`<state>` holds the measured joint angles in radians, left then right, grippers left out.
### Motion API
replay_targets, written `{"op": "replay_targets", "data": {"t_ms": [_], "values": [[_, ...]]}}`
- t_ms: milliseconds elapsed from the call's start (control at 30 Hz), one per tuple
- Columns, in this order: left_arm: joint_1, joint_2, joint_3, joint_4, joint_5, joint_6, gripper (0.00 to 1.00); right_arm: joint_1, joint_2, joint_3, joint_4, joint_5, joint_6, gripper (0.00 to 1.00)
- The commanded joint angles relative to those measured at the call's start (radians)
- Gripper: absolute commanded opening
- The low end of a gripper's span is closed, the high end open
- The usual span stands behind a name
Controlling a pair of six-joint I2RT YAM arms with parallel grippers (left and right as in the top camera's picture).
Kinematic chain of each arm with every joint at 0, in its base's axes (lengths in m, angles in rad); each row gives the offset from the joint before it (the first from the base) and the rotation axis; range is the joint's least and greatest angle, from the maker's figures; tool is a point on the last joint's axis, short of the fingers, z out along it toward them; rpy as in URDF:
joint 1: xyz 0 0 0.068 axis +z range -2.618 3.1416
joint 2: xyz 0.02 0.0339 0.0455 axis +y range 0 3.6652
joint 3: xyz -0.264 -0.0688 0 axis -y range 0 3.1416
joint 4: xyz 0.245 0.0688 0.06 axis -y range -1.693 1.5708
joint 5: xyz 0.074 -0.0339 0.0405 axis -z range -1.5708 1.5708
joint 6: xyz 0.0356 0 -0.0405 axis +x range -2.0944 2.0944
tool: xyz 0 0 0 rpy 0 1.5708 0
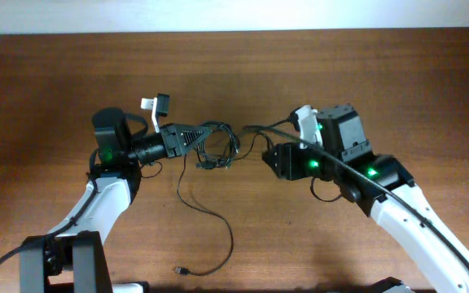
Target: Untangle cables
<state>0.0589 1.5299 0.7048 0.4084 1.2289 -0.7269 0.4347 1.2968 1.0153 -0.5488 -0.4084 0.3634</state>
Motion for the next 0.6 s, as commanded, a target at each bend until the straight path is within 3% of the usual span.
{"op": "replay_targets", "data": {"t_ms": [0, 67, 233, 300, 433, 567], "values": [[-0.012, -0.004, 0.016, -0.001, 0.002, -0.125, 0.00, 0.122, 0.037, 0.014, 0.055, 0.142, 0.022, 0.69], [-0.020, -0.004, 0.016, -0.005, 0.001, -0.185, 0.00, 0.207, 0.061, 0.014, 0.122, 0.343, 0.094, 0.77], [-0.037, -0.004, 0.016, -0.005, 0.034, -0.306, 0.00, 0.235, 0.219, 0.014, 0.216, 0.398, 0.143, 0.81], [-0.037, -0.004, 0.016, 0.008, 0.087, -0.331, 0.00, 0.233, 0.281, 0.013, 0.185, 0.425, 0.143, 0.81], [-0.022, -0.004, 0.016, 0.201, 0.095, -0.425, 0.00, 0.232, 0.325, 0.014, 0.134, 0.429, 0.143, 0.82], [-0.021, -0.004, 0.016, 0.208, 0.082, -0.393, 0.00, 0.170, 0.296, 0.014, 0.031, 0.439, 0.143, 0.82]]}}
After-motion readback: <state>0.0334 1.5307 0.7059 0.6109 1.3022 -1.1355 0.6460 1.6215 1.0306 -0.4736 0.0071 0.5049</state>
